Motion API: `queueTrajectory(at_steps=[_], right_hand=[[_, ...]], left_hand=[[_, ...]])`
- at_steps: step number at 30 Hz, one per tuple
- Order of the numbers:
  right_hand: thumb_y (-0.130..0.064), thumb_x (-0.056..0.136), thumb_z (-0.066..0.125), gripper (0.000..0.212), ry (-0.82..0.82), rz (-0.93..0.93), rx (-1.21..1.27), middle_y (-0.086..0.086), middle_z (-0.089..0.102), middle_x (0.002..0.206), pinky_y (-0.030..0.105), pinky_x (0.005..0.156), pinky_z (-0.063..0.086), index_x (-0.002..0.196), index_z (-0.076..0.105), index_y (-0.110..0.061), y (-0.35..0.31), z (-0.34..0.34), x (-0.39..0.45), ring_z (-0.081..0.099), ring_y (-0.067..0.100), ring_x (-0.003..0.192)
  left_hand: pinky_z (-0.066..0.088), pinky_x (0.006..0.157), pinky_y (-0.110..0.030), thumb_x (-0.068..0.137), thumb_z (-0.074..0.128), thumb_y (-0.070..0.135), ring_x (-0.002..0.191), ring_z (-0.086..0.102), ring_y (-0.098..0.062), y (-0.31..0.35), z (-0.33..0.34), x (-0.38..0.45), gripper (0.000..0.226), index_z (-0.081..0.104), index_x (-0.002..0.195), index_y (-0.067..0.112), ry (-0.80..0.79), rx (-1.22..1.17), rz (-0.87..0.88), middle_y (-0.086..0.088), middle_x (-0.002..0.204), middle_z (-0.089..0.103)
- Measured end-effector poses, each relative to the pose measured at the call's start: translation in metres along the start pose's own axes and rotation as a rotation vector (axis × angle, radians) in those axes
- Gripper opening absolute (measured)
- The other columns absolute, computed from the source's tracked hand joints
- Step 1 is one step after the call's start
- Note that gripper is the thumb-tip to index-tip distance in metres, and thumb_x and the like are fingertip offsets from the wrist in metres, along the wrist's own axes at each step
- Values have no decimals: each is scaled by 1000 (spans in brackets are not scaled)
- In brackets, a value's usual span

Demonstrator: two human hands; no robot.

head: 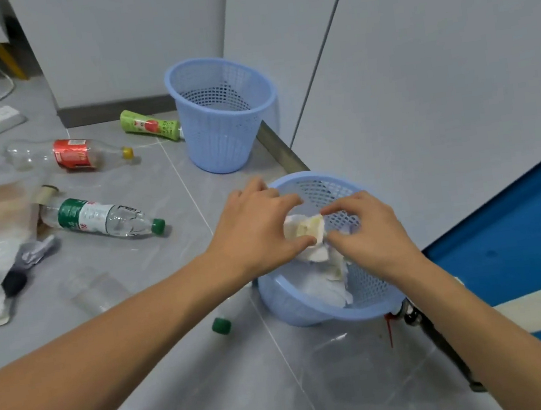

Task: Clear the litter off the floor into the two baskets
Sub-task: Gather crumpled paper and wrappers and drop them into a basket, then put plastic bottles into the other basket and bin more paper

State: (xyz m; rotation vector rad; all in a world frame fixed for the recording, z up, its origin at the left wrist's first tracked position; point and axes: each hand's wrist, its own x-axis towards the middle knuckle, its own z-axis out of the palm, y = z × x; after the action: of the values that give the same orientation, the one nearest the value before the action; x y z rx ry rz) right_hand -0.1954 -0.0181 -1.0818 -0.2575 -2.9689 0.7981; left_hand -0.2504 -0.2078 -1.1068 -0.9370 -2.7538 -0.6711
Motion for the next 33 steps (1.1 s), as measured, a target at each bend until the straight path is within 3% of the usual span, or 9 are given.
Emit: queueTrajectory(at_steps=[2, 6, 11, 16, 20, 27, 33], right_hand=[[-35, 72, 59, 31, 98, -19, 48, -9, 59, 112, 38, 94, 50, 100, 72, -33, -17, -3, 7, 58, 16, 112], [-30, 71, 55, 24, 214, -157, 172, -7, 64, 98, 41, 86, 52, 90, 71, -28, -81, 3, 30, 61, 18, 96], [-26, 76, 61, 19, 45, -285, 297, -6, 66, 95, 39, 87, 54, 92, 71, -26, -161, 36, 29, 62, 14, 97], [-23, 77, 60, 18, -177, -289, 295, -9, 62, 91, 38, 83, 53, 92, 69, -26, -194, 38, -36, 60, 15, 92], [-20, 76, 59, 22, -312, -263, 251, -14, 58, 91, 38, 80, 53, 94, 65, -31, -218, -13, -94, 60, 10, 91], [-26, 78, 59, 29, -399, -117, 192, -20, 56, 101, 36, 82, 55, 104, 57, -39, -302, -145, -138, 59, 4, 96], [-31, 83, 63, 33, -373, -43, 177, -15, 53, 112, 40, 83, 54, 114, 54, -37, -315, -167, -105, 58, 12, 107]], left_hand=[[46, 87, -42, 83, 52, 71, 109, 49, -19, -5, -8, -10, 63, 63, 131, 32, 49, -5, -13, 7, 108, 65], [46, 79, -40, 91, 53, 56, 98, 48, -18, -34, -49, -40, 40, 65, 117, 28, 121, -18, -83, 8, 98, 58], [46, 77, -35, 92, 57, 43, 94, 48, -15, -68, -111, -95, 24, 64, 106, 25, 186, -13, -317, 10, 92, 59], [48, 76, -38, 91, 59, 39, 96, 48, -15, -52, -175, -168, 17, 63, 104, 28, 153, -20, -601, 15, 91, 59], [47, 75, -32, 89, 59, 39, 98, 49, -12, -5, -256, -205, 16, 62, 103, 31, 139, -67, -770, 17, 92, 59], [44, 70, -28, 87, 72, 28, 97, 50, -10, 50, -407, -194, 21, 63, 106, 32, 90, -105, -849, 19, 94, 57], [44, 74, -29, 88, 68, 32, 108, 51, -12, 38, -425, -129, 33, 61, 121, 32, -76, -111, -832, 16, 110, 58]])
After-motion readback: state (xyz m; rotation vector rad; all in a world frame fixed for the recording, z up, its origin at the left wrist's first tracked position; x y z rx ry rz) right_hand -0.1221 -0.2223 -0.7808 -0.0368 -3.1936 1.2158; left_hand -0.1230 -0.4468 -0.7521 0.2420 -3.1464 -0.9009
